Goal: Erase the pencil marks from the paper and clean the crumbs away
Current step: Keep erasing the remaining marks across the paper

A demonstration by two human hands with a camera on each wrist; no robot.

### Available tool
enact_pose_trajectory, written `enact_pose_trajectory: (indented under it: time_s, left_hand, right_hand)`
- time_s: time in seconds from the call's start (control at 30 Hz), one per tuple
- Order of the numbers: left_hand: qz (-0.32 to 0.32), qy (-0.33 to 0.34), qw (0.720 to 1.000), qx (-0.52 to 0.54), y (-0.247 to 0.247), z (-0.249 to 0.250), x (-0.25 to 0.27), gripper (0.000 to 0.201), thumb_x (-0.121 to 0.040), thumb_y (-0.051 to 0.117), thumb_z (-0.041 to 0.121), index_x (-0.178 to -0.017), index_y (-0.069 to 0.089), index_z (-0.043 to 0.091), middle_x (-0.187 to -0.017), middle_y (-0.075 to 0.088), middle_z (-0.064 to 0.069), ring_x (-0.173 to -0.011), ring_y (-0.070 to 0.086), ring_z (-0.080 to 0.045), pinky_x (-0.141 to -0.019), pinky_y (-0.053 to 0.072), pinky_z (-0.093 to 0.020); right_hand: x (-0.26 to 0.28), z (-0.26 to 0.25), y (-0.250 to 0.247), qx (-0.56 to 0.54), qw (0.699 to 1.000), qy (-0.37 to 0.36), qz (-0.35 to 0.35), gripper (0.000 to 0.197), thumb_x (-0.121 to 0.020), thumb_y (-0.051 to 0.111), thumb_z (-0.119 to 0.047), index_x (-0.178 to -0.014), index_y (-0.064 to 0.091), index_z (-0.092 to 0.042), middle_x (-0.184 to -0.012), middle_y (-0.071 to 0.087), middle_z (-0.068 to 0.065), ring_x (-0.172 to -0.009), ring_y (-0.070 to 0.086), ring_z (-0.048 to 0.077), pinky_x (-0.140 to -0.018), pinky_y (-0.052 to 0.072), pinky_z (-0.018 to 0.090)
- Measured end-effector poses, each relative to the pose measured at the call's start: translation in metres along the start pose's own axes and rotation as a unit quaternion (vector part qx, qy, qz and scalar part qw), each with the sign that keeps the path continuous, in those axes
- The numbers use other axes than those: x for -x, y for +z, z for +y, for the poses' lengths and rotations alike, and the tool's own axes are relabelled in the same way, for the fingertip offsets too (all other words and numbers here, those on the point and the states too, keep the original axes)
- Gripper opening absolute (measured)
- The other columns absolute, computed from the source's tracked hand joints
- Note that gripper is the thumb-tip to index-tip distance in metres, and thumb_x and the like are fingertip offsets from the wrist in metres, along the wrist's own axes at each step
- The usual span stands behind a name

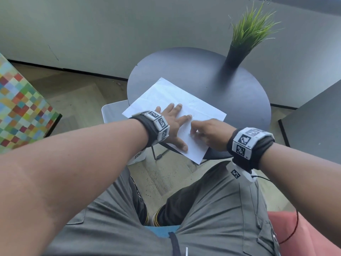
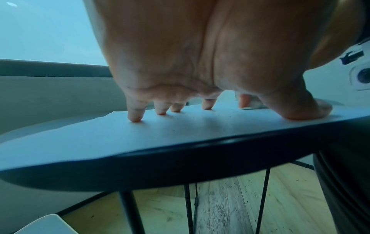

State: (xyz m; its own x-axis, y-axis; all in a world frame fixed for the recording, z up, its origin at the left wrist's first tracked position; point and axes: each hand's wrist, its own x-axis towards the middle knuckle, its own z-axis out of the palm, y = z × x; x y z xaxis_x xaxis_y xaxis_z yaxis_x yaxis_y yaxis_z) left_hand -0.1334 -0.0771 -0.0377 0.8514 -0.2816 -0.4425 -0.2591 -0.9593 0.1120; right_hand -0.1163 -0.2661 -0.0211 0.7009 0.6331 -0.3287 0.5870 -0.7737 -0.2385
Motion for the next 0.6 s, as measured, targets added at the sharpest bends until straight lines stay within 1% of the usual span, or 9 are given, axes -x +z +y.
enact_pose_trajectory:
  time_s: [0.1,0.17,0.27,0.3,0.4,0.43,0.47,0.57,0.6]
  left_hand:
    - [-0.001,-0.001,1.000,-0.002,-0.001,0.000,-0.002,0.123,-0.061,0.063,0.087,-0.155,0.000,0.040,-0.165,-0.015,-0.007,-0.152,-0.014,-0.030,-0.118,0.006,-0.063]
    - [-0.010,0.000,1.000,-0.004,-0.003,0.000,-0.001,0.124,-0.062,0.064,0.086,-0.156,-0.002,0.040,-0.165,-0.017,-0.007,-0.152,-0.015,-0.030,-0.118,0.005,-0.064]
    - [-0.019,0.003,1.000,-0.008,-0.004,-0.001,0.000,0.125,-0.061,0.064,0.086,-0.156,-0.004,0.040,-0.165,-0.020,-0.006,-0.152,-0.017,-0.029,-0.118,0.005,-0.065]
    - [-0.019,0.004,1.000,-0.007,-0.004,-0.001,-0.001,0.125,-0.062,0.064,0.086,-0.156,-0.004,0.040,-0.165,-0.020,-0.006,-0.152,-0.017,-0.029,-0.118,0.005,-0.065]
    - [-0.018,0.004,1.000,0.000,-0.003,-0.002,-0.003,0.125,-0.062,0.064,0.086,-0.156,-0.003,0.039,-0.165,-0.020,-0.007,-0.152,-0.017,-0.030,-0.118,0.006,-0.066]
    - [-0.019,0.003,1.000,-0.002,-0.003,-0.002,-0.003,0.126,-0.061,0.064,0.086,-0.156,-0.003,0.039,-0.165,-0.020,-0.007,-0.152,-0.016,-0.031,-0.117,0.007,-0.066]
    - [-0.021,0.003,1.000,-0.007,-0.003,-0.002,-0.003,0.127,-0.060,0.064,0.087,-0.156,-0.003,0.038,-0.165,-0.019,-0.007,-0.152,-0.016,-0.031,-0.117,0.008,-0.067]
    - [-0.021,0.000,1.000,-0.020,-0.003,0.000,-0.004,0.130,-0.058,0.063,0.089,-0.157,-0.005,0.038,-0.165,-0.019,-0.008,-0.152,-0.015,-0.031,-0.117,0.009,-0.067]
    - [-0.021,-0.001,1.000,-0.023,-0.003,-0.001,-0.003,0.130,-0.058,0.063,0.089,-0.156,-0.005,0.038,-0.165,-0.019,-0.008,-0.152,-0.016,-0.031,-0.116,0.010,-0.067]
  right_hand:
    - [-0.007,0.014,-0.006,-0.004,0.994,0.084,0.064,0.016,-0.097,0.044,-0.037,-0.104,0.053,-0.025,-0.096,0.062,0.007,-0.088,0.055,0.028,-0.076,0.048,0.036]
    - [-0.004,0.007,-0.004,0.019,0.998,0.046,0.040,0.015,-0.097,0.043,-0.030,-0.106,0.053,-0.022,-0.096,0.060,0.006,-0.088,0.054,0.028,-0.075,0.047,0.035]
    - [0.007,-0.012,0.003,0.008,0.998,-0.053,-0.043,0.012,-0.096,0.046,-0.019,-0.104,0.055,-0.021,-0.091,0.060,0.003,-0.082,0.048,0.022,-0.070,0.040,0.033]
    - [0.006,-0.010,0.002,0.012,0.997,-0.057,-0.044,0.012,-0.096,0.047,-0.019,-0.104,0.056,-0.022,-0.091,0.060,0.002,-0.082,0.048,0.021,-0.070,0.040,0.033]
    - [-0.005,0.007,-0.004,0.008,0.999,0.027,0.034,0.013,-0.096,0.045,-0.025,-0.104,0.055,-0.024,-0.093,0.061,0.004,-0.088,0.056,0.027,-0.076,0.048,0.036]
    - [-0.005,0.008,-0.003,0.006,0.998,0.034,0.046,0.013,-0.095,0.045,-0.026,-0.104,0.054,-0.023,-0.094,0.062,0.007,-0.090,0.057,0.030,-0.077,0.049,0.038]
    - [-0.003,0.004,-0.001,0.008,0.999,0.015,0.036,0.012,-0.095,0.045,-0.024,-0.104,0.053,-0.022,-0.095,0.063,0.008,-0.090,0.058,0.030,-0.077,0.050,0.039]
    - [0.009,-0.015,0.012,0.006,0.995,-0.090,-0.047,0.011,-0.094,0.049,-0.019,-0.103,0.055,-0.022,-0.093,0.063,0.003,-0.085,0.054,0.024,-0.075,0.047,0.036]
    - [0.009,-0.016,0.010,0.013,0.995,-0.090,-0.051,0.012,-0.094,0.049,-0.019,-0.104,0.055,-0.023,-0.094,0.063,0.002,-0.085,0.053,0.024,-0.075,0.047,0.036]
